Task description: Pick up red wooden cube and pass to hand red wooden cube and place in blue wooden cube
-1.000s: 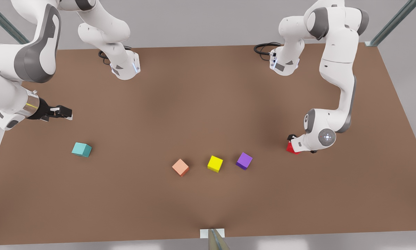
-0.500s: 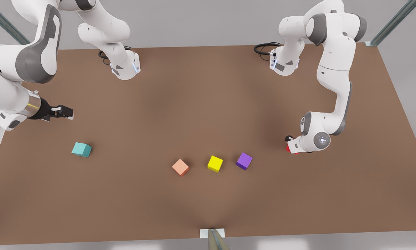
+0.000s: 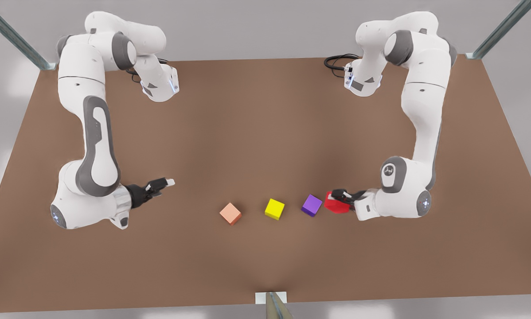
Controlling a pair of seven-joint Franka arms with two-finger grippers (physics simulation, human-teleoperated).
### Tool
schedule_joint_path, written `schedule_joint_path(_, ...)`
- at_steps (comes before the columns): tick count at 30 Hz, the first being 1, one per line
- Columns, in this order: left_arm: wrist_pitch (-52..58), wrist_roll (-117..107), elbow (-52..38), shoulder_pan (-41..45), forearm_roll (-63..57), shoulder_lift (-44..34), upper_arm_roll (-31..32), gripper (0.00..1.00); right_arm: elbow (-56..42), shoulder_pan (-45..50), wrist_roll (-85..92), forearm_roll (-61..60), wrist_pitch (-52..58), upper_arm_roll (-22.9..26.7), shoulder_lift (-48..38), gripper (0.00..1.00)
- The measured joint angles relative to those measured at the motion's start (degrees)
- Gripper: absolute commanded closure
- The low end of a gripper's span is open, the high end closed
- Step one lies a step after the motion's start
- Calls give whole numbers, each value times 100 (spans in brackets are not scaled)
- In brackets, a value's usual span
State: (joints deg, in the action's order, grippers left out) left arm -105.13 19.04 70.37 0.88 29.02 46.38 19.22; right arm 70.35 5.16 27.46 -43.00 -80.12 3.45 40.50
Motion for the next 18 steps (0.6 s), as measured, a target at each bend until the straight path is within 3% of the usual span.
schedule_joint_path(2,240,-209,-647,12,634,566,654,35,-231,74,700,-794,-173,-77,338,0)
schedule_joint_path(5,297,-486,-858,30,1546,1024,1186,35,-365,213,1794,-1586,-587,-140,568,0)
schedule_joint_path(10,102,-853,-889,56,2540,1282,1452,35,-369,687,3374,-2626,-1261,-150,837,0)
schedule_joint_path(18,-502,-1209,-883,276,2920,1331,1528,34,-262,1046,5247,-3672,-1776,-443,901,0)
